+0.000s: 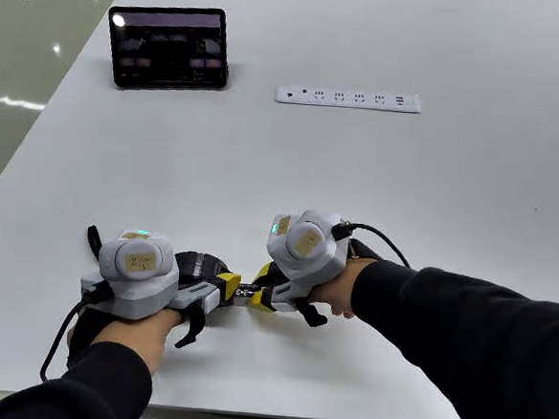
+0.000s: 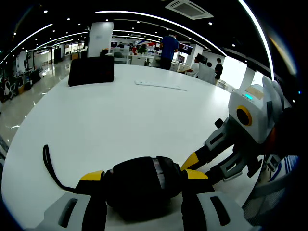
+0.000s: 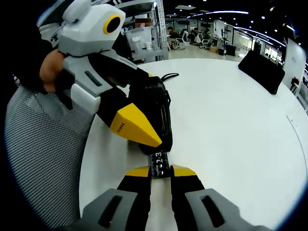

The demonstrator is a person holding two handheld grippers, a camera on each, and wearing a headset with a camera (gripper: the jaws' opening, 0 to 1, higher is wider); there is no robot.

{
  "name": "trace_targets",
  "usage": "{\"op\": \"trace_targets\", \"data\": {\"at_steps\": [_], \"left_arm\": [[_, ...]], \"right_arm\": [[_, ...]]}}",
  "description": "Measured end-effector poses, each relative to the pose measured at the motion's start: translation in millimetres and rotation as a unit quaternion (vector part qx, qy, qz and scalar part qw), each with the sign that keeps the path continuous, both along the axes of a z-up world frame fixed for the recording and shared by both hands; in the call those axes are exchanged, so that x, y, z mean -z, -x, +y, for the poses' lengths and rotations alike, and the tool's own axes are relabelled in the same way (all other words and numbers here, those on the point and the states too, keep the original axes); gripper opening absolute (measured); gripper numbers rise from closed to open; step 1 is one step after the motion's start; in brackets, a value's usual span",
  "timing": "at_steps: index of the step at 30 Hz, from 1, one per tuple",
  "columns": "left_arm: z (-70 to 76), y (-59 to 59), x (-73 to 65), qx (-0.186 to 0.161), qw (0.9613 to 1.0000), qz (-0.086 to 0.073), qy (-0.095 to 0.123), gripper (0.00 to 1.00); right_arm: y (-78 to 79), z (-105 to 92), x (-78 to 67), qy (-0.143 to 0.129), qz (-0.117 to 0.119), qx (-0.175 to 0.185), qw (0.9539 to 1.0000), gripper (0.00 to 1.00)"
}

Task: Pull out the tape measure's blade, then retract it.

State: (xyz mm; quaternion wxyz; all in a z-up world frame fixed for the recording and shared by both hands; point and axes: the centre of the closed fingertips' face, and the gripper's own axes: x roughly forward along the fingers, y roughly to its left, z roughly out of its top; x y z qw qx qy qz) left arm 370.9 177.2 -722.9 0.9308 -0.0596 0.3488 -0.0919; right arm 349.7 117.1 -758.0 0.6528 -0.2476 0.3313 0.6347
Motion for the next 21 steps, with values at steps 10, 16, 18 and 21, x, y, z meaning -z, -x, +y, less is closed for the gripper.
{"op": "trace_targets", "data": {"at_steps": [10,16,18,21], "left_arm": [[0.5,-0.5,0.2,0.0,1.0,-0.001,0.001,0.59],[0.8,-0.8,0.3,0.0,1.0,-0.002,0.0,0.59],[0.7,-0.9,0.4,0.0,1.0,-0.003,0.0,0.59],[0.6,-1.1,0.5,0.0,1.0,-0.003,0.0,0.59]], "right_arm": [[1.1,8.6,-0.1,-0.005,-0.004,-0.008,0.9999,0.11],[0.8,7.4,-0.6,-0.008,-0.013,-0.008,0.9998,0.12],[1.0,5.1,-0.7,-0.01,-0.017,-0.007,0.9998,0.12],[1.5,0.2,0.9,-0.007,-0.024,-0.008,0.9997,0.12]]}}
